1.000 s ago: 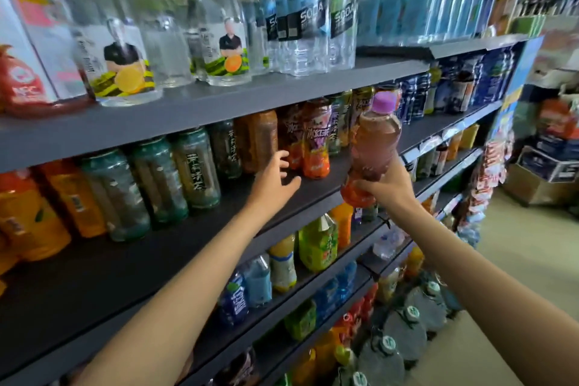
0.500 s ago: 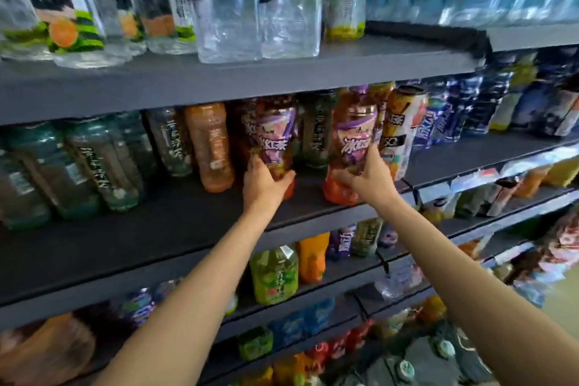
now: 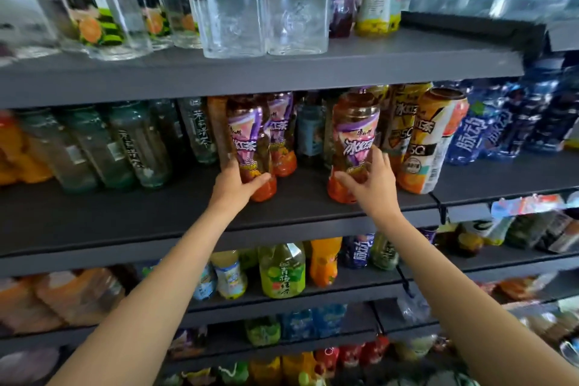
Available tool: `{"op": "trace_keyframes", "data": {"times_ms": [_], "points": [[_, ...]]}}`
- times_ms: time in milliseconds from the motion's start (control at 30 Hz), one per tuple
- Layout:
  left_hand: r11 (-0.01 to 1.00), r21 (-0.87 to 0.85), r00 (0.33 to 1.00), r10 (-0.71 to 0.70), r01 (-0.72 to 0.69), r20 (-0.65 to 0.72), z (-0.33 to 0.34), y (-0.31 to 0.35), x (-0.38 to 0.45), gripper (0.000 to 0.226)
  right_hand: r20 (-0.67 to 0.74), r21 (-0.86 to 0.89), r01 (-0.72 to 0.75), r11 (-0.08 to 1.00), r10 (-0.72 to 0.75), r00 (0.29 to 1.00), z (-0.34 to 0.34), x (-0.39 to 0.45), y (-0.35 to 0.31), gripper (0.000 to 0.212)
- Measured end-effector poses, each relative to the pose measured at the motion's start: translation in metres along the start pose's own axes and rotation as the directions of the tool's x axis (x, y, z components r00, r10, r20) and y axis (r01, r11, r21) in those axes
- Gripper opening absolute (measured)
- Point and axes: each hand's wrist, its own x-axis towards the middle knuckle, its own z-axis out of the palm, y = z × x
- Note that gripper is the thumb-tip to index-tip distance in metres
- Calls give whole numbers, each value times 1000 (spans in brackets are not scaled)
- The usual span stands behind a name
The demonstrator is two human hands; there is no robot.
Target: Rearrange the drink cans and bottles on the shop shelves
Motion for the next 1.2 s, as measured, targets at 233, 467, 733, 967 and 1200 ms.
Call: {"op": "trace_keyframes", "data": {"times_ms": [233, 467, 733, 967, 1200], "points": [[999, 44, 996, -20, 24, -90, 3, -1, 2, 65, 155, 31, 56, 998, -60, 986, 25, -1, -22, 72], [999, 51, 985, 0, 9, -175, -7, -16, -2, 59, 208, 149, 101, 984, -131, 969, 72, -10, -56, 70], [1000, 2, 922, 21, -22, -386, -12, -25, -21, 64, 126, 236, 112, 965, -145, 981, 66, -2, -55, 71], [888, 92, 758, 434, -450, -487, 3, 8, -50, 33, -127, 107, -268, 958, 280, 951, 37, 54, -13, 83], [812, 102, 770, 579, -575, -268, 52, 55, -45, 39, -104, -108, -217, 970, 206, 973, 31, 53, -3, 73]]}}
